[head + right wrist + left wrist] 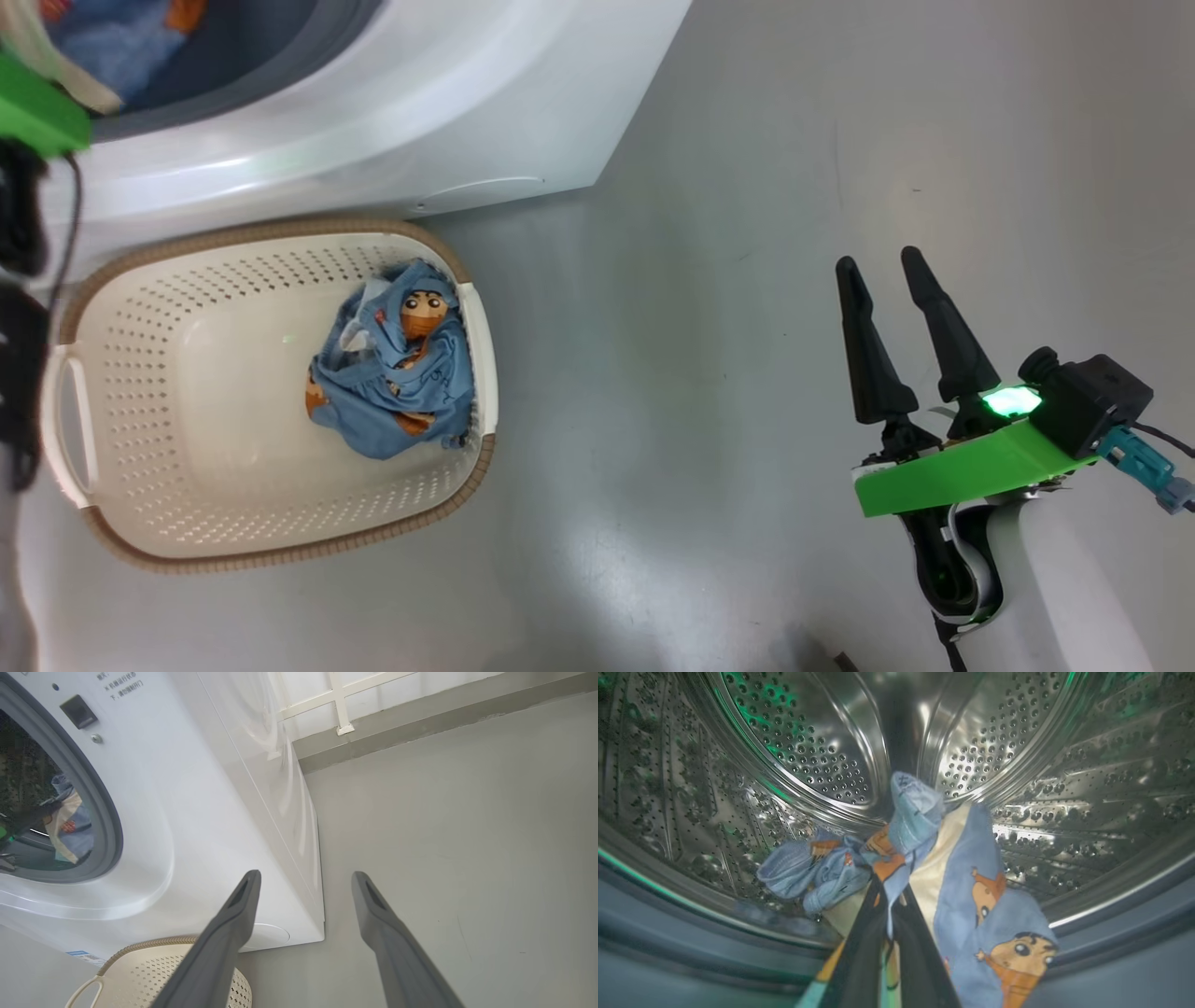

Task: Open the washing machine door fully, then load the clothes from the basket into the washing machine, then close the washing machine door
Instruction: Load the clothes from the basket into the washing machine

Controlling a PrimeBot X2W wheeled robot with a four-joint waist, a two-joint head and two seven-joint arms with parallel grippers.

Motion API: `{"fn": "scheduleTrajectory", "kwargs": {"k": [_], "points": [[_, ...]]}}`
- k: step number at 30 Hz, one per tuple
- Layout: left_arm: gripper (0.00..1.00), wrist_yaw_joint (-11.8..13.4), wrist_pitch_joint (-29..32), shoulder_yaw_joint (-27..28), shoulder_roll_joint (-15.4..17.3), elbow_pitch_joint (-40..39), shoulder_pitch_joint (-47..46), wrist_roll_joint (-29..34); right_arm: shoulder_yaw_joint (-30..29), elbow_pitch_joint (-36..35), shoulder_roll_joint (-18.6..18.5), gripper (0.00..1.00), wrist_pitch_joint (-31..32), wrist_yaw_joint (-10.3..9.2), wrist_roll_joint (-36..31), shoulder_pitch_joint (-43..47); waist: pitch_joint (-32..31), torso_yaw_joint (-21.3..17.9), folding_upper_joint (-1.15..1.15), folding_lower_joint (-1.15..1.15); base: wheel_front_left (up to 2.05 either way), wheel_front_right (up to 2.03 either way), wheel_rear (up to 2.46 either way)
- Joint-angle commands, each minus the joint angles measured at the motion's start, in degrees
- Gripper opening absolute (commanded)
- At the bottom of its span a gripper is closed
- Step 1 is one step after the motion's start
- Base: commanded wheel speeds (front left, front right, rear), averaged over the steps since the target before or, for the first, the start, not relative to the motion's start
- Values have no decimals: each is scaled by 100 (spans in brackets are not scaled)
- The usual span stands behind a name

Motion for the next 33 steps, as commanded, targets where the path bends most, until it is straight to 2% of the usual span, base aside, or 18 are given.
{"fn": "scheduleTrajectory", "kwargs": {"k": [1,5,12,13,14,15,16,24,33], "points": [[0,-14,-31,132,296,-70,-178,90,152,-125,40,100,-27,9,58,67,9,-19,0,0,0,0,0],[0,-11,-31,394,345,11,-548,161,224,-119,40,100,-27,9,88,35,35,-110,0,0,0,0,0],[0,9,-31,784,312,-447,-566,794,311,-123,40,100,-27,9,153,2,84,-300,0,0,0,0,0],[8,3,-31,731,298,-367,-536,870,313,-124,40,100,-27,9,157,7,88,-310,0,0,0,0,0],[43,-1,-31,685,281,-267,-518,924,312,-126,40,100,-27,9,161,12,93,-316,0,0,0,0,0],[84,-4,-31,645,263,-142,-513,954,311,-127,40,100,-27,9,164,16,97,-319,0,0,0,0,0],[100,-7,-31,605,253,-46,-527,985,307,-130,40,100,-27,9,167,19,107,-319,0,0,0,0,0],[100,-13,-31,480,241,266,-511,995,256,-133,40,100,-27,9,153,19,111,-235,0,0,0,0,0],[100,-13,-31,558,116,-171,-14,907,182,-96,40,100,-27,9,26,18,-48,-36,0,0,0,0,0]]}}
